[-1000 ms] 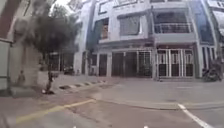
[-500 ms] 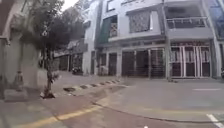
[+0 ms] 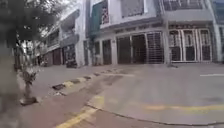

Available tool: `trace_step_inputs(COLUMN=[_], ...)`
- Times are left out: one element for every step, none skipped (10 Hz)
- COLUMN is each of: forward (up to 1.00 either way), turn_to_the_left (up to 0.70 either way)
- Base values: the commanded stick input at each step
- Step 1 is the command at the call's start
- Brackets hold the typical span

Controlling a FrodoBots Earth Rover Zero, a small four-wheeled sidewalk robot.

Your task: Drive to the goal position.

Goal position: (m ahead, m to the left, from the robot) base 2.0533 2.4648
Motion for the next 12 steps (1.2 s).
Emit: trace_step_inputs(forward=[1.0, 1.0, 1.0, 1.0, 1.0, 1.0, 1.0, 1.0, 1.0, 1.0, 1.0, 1.0], turn_to_the_left=[-0.35, -0.26, -0.15, -0.04, 0.05, 0.05, 0.05, 0.05, 0.05, 0.05, 0.05, 0.05])
